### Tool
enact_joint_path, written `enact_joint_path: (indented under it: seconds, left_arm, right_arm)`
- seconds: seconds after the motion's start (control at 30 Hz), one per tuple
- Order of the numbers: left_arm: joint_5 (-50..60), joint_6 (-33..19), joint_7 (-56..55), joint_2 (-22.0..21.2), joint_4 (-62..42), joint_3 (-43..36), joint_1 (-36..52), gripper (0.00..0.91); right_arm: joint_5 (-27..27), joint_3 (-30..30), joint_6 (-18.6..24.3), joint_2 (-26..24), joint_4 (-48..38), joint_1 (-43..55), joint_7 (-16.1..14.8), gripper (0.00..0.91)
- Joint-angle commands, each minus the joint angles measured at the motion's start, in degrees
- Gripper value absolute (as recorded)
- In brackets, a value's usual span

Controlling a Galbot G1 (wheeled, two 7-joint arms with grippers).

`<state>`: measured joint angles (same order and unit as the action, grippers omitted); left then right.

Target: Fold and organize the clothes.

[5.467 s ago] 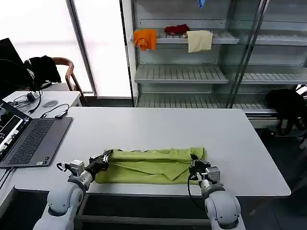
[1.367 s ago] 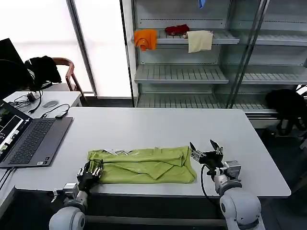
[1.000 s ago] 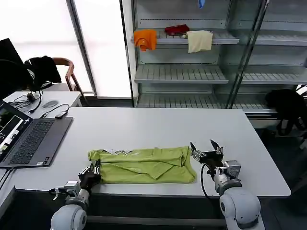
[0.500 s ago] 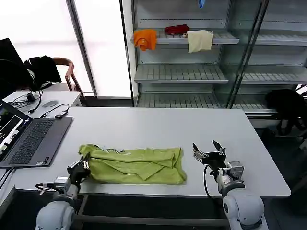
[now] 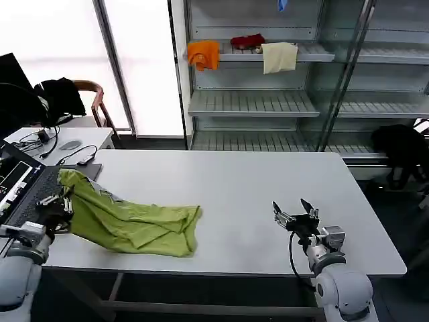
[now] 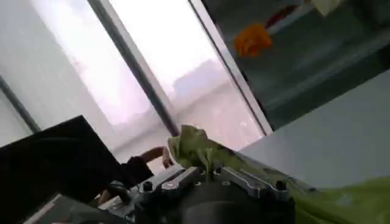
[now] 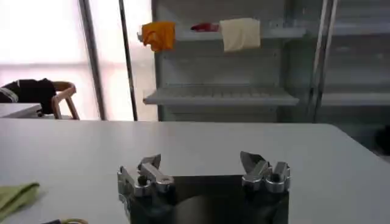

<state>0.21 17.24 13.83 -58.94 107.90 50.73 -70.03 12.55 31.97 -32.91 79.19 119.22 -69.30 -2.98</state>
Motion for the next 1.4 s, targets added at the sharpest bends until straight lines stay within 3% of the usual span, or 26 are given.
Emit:
enact_joint_path:
  seconds: [0.03, 0.2, 0.4, 0.63, 0.93, 0.97, 1.0, 1.07, 1.4]
  left_arm:
    - [-2.5, 3.3, 3.2, 1.6, 6.0, -0.3, 1.4, 0.010]
    - [1.0, 3.5, 1.7, -7.9, 10.8, -10.5, -0.1, 0.010]
    - [12.2, 1.2, 0.0, -14.8, 10.3, -23.0, -2.2, 0.010]
    - [20.3, 1.2, -2.0, -18.8, 5.9, -30.3, -3.3, 0.010]
    - [15.1, 3.2, -7.8, -20.1, 1.9, -32.2, -1.8, 0.020]
    - [14.9, 3.4, -8.2, -20.4, 1.7, -32.2, -1.6, 0.121]
    - [14.8, 3.6, -8.8, -20.7, 1.2, -32.3, -1.3, 0.302]
    - [14.2, 4.7, -9.9, -21.1, 0.6, -32.6, -0.8, 0.907]
    - [8.5, 7.1, -12.5, -23.2, 2.8, -37.0, -1.6, 0.907]
  right_arm:
    - [0.2, 0.1, 0.1, 0.1, -0.2, 0.0, 0.0, 0.907]
    - [0.1, 0.1, 0.1, 0.3, -0.5, -0.2, 0.1, 0.907]
    - [0.0, 0.2, 0.1, 0.4, -0.3, -0.7, 0.2, 0.907]
    - [0.1, 0.8, 0.1, -0.1, 0.0, -1.0, 0.2, 0.907]
    - [0.0, 0.5, 0.3, 0.1, -0.7, -0.8, 0.2, 0.907]
    - [0.0, 0.4, 0.3, 0.1, -0.8, -0.8, 0.2, 0.907]
    - [0.0, 0.3, 0.3, 0.2, -0.8, -0.7, 0.2, 0.907]
    - [-0.1, 0.1, 0.3, 0.2, -0.9, -0.6, 0.2, 0.907]
    - [0.2, -1.5, -0.2, 0.1, -1.3, 0.3, 0.2, 0.907]
